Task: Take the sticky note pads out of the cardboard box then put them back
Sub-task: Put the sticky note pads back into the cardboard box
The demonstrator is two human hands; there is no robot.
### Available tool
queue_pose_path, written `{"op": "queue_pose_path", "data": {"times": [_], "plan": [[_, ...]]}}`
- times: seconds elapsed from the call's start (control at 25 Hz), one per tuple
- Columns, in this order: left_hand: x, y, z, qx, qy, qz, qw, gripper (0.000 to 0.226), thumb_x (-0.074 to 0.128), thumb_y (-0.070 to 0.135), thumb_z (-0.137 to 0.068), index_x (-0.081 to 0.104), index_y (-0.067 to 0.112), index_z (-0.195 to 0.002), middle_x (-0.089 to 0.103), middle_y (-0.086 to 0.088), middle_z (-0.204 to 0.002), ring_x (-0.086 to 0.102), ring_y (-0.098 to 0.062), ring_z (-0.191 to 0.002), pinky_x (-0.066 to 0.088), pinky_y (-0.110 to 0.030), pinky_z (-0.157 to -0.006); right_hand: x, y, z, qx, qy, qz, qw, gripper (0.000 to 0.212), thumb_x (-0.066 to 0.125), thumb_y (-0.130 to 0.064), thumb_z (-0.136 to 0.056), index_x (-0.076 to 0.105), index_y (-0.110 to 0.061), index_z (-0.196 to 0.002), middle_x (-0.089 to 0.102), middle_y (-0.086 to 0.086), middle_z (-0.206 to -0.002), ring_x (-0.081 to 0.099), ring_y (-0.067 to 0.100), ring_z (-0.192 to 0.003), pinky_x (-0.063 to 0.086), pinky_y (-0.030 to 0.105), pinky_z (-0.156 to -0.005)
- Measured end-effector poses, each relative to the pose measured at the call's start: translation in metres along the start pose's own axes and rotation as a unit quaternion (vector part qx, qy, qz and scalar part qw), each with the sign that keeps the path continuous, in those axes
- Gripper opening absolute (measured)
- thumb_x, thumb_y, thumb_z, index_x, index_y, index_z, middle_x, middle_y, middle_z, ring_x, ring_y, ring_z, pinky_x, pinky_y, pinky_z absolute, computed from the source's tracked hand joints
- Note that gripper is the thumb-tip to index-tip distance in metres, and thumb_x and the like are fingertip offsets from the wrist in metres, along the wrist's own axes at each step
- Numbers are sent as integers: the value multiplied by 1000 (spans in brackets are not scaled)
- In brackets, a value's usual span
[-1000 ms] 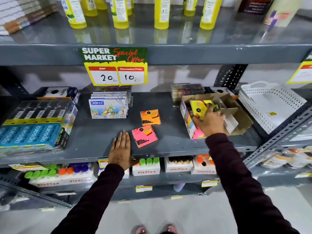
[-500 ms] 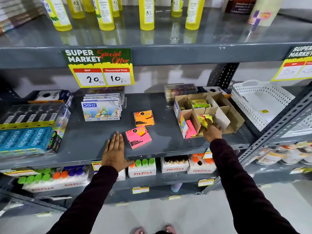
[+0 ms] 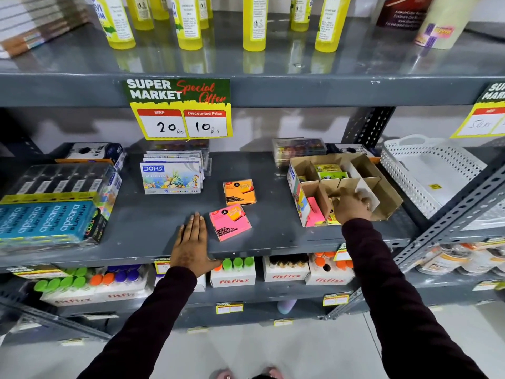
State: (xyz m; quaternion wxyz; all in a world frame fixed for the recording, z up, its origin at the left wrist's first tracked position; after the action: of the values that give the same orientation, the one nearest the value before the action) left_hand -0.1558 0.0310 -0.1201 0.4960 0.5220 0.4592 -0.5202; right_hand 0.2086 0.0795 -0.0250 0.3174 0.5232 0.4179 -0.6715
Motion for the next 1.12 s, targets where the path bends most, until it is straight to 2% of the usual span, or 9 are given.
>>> {"op": "queue_pose_path", "data": {"times": [0.08, 0.12, 0.2, 0.32, 0.48, 0.72, 0.88, 1.0, 1.12], "plan": [[0, 0, 0, 4, 1, 0, 1000, 124, 59, 70, -72, -14, 2, -146, -20, -12, -155, -7, -28, -148, -5, -39, -119, -12, -38, 23, -57, 60, -31, 996, 44, 41, -33, -98, 47, -8, -135, 48, 29, -136, 44, 45, -128, 38, 51, -105], [-1, 0, 1, 6, -2, 0, 1000, 124, 59, 71, -72, -14, 2, -146, -18, -12, -156, -7, -28, -148, -4, -39, -120, -10, -62, 39, -107, 47, -57, 992, 45, 43, -36, -98, 51, -8, -132, 55, 28, -129, 48, 42, -124, 39, 47, -103], [-1, 0, 2, 5, -5, 9, 1000, 124, 59, 70, -72, -14, 3, -146, -10, -15, -159, -6, -28, -149, -3, -40, -120, 12, -113, 76, -203, -41, -91, 974, 52, 47, -45, -95, 53, -8, -131, 60, 23, -126, 54, 36, -121, 43, 41, -103], [-3, 1, 1, 4, -13, 13, 1000, 123, 61, 67, -72, -14, 3, -146, -8, -16, -160, -6, -28, -149, -4, -40, -120, 60, -166, 116, -272, -141, -22, 952, 76, 51, -55, -89, 38, 0, -140, 45, 23, -140, 40, 36, -132, 31, 42, -112], [-7, 2, 3, 4, -3, 31, 1000, 121, 63, 63, -71, -9, 2, -147, -7, -17, -160, -5, -28, -149, -4, -40, -120, 93, -180, 123, -231, -116, 18, 966, 92, 63, -56, -80, 27, 0, -145, 34, 23, -144, 32, 41, -133, 31, 45, -112], [-7, 2, 4, 8, 6, 27, 1000, 123, 62, 67, -70, -9, 1, -146, -7, -17, -160, -5, -28, -149, -3, -41, -121, 88, -167, 116, -218, -76, 24, 973, 99, 70, -57, -71, 31, -2, -142, 44, 22, -139, 39, 41, -130, 36, 47, -108], [-5, 0, 5, 10, 12, 33, 999, 125, 65, 64, -69, -9, 1, -147, -5, -16, -160, -2, -27, -149, -2, -39, -121, 49, -133, 109, -215, 9, -29, 976, 101, 69, -62, -65, 37, -2, -140, 55, 20, -130, 46, 34, -124, 36, 44, -106], [-1, -1, 2, 9, 15, 24, 1000, 121, 63, 63, -73, -10, 2, -146, -8, -15, -159, -4, -27, -149, -2, -39, -121, -1, -73, 80, -127, 110, -133, 977, 95, 74, -57, -62, 44, -3, -134, 60, 21, -122, 49, 35, -121, 44, 44, -101], [1, -1, 1, 8, 19, 9, 1000, 116, 60, 62, -77, -13, 2, -146, -9, -16, -160, -7, -27, -148, -4, -39, -120, -32, -8, 45, -13, 164, -155, 974, 94, 80, -49, -63, 44, 5, -131, 58, 33, -119, 53, 44, -115, 42, 50, -100]]}}
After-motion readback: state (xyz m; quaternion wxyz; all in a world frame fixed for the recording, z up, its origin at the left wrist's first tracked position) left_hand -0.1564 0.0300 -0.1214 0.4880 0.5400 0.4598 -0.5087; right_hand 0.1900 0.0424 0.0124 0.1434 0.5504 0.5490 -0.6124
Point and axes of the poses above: each hand's wrist, its own z-axis away from the middle knuckle, its own x-axis out of the palm, y = z × x, the point moved 3 cm from there along -z, towards the middle knuckle
